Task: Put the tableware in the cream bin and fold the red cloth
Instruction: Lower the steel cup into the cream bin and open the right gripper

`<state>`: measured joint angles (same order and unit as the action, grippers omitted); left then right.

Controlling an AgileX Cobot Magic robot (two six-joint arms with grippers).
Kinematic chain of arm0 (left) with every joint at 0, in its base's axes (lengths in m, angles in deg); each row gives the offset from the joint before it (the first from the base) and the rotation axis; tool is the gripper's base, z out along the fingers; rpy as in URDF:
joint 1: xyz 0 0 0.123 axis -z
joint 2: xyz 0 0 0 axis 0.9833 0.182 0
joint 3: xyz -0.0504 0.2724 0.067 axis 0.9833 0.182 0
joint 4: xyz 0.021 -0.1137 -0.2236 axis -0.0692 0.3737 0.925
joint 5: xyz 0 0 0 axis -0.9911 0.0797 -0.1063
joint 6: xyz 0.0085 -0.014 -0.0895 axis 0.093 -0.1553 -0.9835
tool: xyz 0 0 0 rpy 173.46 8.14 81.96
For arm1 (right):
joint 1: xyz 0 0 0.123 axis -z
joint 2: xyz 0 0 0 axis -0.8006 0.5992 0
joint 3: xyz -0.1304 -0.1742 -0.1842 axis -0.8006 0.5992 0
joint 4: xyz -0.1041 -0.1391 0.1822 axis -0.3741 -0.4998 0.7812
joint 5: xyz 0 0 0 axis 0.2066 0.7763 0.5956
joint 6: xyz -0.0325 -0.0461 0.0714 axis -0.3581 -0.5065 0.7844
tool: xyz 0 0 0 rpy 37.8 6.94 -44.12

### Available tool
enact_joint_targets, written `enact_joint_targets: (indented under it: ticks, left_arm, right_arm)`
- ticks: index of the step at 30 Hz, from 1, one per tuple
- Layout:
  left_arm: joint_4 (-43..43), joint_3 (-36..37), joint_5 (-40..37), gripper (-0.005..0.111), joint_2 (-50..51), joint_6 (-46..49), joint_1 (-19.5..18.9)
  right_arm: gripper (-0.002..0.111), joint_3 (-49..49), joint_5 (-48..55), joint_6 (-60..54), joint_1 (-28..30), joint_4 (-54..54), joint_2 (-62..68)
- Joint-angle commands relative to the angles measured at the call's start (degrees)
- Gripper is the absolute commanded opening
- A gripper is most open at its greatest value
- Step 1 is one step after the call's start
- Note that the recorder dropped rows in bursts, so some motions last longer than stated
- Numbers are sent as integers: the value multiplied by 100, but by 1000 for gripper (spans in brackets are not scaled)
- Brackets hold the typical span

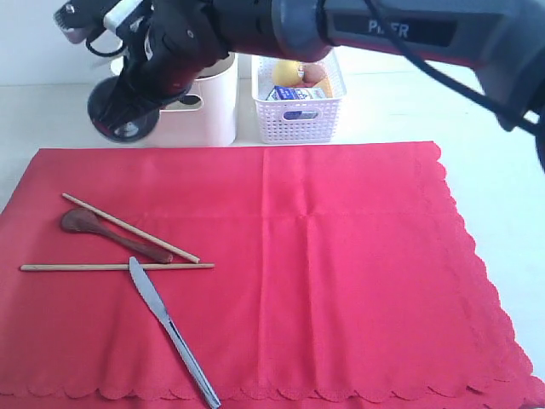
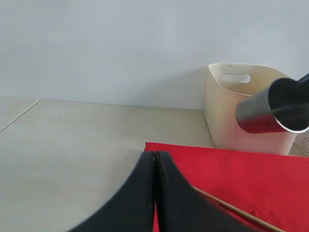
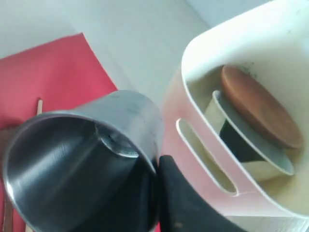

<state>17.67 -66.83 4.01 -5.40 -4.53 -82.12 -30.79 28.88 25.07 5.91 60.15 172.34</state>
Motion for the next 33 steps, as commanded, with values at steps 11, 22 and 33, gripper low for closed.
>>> enact_joint_targets:
  ticks: [11, 22, 33]
  left_arm:
    - [14, -3, 33, 1, -40, 16, -13]
    - [14, -3, 33, 1, -40, 16, -13]
    - [14, -3, 33, 1, -40, 16, -13]
  right_arm:
    - [0, 16, -1192, 471, 416, -30, -349]
    - [0, 16, -1468, 1203, 934, -5, -211]
    - [0, 16, -1465, 1600, 1104, 19, 233]
